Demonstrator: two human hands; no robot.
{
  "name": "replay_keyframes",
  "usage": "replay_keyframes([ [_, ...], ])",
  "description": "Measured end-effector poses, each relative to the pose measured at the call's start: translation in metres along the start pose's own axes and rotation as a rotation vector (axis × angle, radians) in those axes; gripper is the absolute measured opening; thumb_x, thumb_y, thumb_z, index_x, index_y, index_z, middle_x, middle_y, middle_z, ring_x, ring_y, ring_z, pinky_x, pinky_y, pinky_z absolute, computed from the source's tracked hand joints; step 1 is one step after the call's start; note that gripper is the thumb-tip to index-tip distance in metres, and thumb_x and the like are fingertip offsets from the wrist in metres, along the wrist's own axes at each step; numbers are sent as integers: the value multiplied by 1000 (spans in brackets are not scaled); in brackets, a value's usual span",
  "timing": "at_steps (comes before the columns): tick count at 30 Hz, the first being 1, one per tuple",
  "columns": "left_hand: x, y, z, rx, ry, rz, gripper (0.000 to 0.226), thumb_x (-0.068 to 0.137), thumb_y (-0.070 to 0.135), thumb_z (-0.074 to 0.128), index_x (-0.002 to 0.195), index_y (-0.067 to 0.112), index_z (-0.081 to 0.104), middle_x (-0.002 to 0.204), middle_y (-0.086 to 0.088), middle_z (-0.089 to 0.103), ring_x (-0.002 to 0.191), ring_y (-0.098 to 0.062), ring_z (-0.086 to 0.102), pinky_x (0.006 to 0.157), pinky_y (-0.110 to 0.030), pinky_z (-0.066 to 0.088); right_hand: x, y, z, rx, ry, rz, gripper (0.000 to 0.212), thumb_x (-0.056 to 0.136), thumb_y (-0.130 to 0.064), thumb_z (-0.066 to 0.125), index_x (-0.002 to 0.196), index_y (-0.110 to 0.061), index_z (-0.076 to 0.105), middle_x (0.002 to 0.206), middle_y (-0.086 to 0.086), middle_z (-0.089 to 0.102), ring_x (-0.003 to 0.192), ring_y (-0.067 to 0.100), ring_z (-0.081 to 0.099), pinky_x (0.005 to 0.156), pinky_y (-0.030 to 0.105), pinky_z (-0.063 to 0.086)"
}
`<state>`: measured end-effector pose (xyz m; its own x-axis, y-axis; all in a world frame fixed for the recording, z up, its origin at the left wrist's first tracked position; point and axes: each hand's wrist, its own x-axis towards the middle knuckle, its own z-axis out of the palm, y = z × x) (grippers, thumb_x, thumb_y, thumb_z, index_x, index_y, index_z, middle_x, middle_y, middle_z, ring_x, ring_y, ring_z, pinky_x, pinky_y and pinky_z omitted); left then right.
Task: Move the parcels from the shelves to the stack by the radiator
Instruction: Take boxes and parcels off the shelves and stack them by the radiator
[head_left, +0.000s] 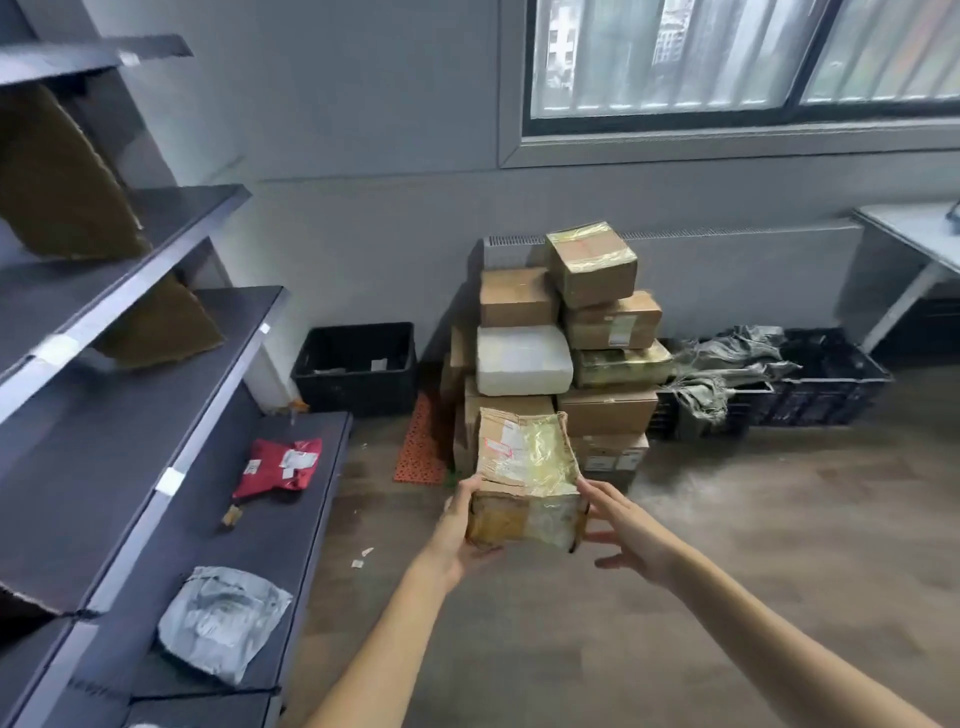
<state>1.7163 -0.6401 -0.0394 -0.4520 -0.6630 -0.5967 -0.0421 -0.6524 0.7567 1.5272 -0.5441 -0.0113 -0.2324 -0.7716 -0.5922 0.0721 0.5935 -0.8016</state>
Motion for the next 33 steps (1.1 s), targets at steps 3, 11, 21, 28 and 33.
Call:
replay_keyframes([
  [3, 46, 21, 5, -5, -2, 23, 90, 50, 70, 61, 129, 29, 48, 126, -4, 60, 111, -22, 60, 67, -31, 56, 40, -16, -16, 43, -43, 66, 52, 84, -67, 41, 129, -43, 36, 140, 2, 38, 125, 32, 46, 95, 51, 44],
  [11, 182, 94, -31, -12, -9, 46, 72, 75, 54, 61, 135, 30, 31, 126, -5, 52, 110, -28, 57, 76, -37, 54, 209, -87, 2, 252, -62, 103, 63, 85, -57, 49, 140, -40, 24, 138, 10, 43, 118, 34, 51, 93, 48, 47],
  [21, 360, 224, -21, 157, -95, -59, 64, 90, 53, 46, 143, 34, 17, 136, -2, 42, 123, -29, 47, 87, -43, 49, 382, -195, -25, 610, 48, 155, 47, 88, -34, 59, 129, -34, 36, 146, 13, 35, 126, 41, 43, 100, 57, 39],
  [28, 455, 292, -21, 429, -65, -245, 57, 95, 51, 38, 144, 23, 31, 151, -9, 30, 135, -29, 37, 109, -49, 34, 495, -217, -88, 675, 279, 278, 37, 86, -26, 64, 116, -19, 44, 135, 17, 45, 123, 34, 47, 102, 47, 43],
  [33, 524, 332, -16, 213, 79, -193, 41, 100, 31, 39, 138, 17, 43, 137, -11, 51, 110, -22, 56, 96, -40, 43, 587, -232, -136, 518, 251, 349, 38, 87, -28, 61, 121, -16, 47, 130, 14, 51, 118, 31, 51, 104, 46, 42],
])
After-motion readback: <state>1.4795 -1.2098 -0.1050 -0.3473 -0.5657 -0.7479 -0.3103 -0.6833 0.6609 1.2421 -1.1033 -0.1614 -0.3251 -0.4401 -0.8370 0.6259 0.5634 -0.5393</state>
